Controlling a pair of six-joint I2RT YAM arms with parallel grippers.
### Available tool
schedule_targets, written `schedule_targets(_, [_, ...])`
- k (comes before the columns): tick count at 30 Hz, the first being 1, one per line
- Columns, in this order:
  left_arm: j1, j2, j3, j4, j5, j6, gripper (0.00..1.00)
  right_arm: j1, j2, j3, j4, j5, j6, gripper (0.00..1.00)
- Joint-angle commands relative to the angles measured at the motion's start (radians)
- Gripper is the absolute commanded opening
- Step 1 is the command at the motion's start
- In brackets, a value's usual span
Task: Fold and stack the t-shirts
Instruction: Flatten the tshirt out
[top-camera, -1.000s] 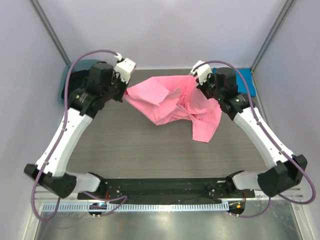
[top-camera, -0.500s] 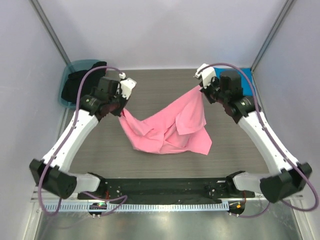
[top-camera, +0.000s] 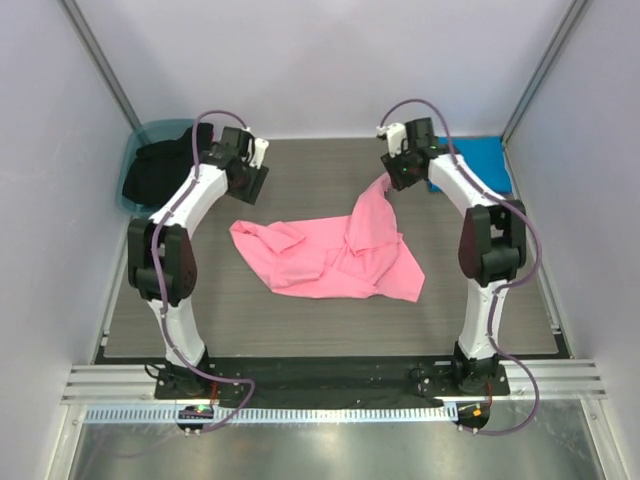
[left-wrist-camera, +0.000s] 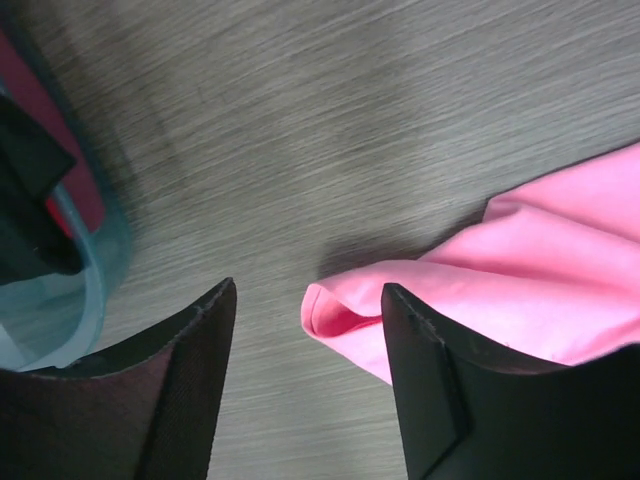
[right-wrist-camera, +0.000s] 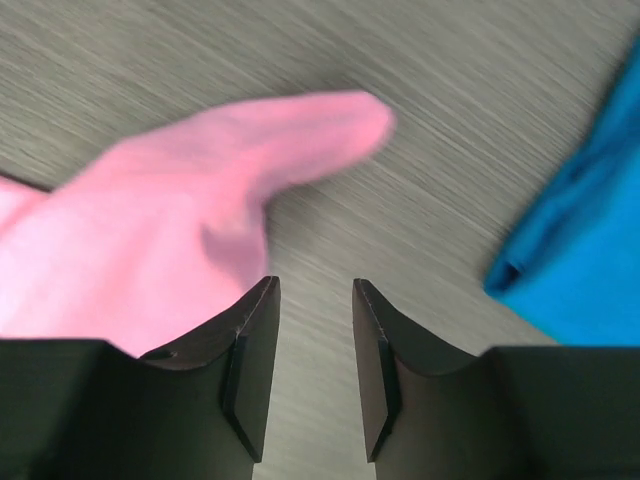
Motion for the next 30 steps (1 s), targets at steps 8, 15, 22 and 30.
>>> schedule_targets(8, [-0.006, -0.204, -0.070, 0.015, -0.003, -0.032, 0.63, -0.179, -0.165, -0.147, -0.270, -0.464, 0.053, 0.32])
schedule_targets(15, [-0.008, -0.198, -0.053, -0.001, -0.005, -0.028, 0.63, -0.179, -0.094, -0.167, -0.341, -0.484, 0.032, 0.32])
schedule_targets(22, [-0.016, -0.206, -0.057, -0.004, -0.011, -0.019, 0.63, -0.180, -0.042, -0.165, -0.349, -0.490, 0.036, 0.34])
schedule_targets(30, [-0.019, -0.220, -0.077, -0.004, -0.022, -0.010, 0.64, -0.180, 0.022, -0.148, -0.347, -0.482, 0.035, 0.34])
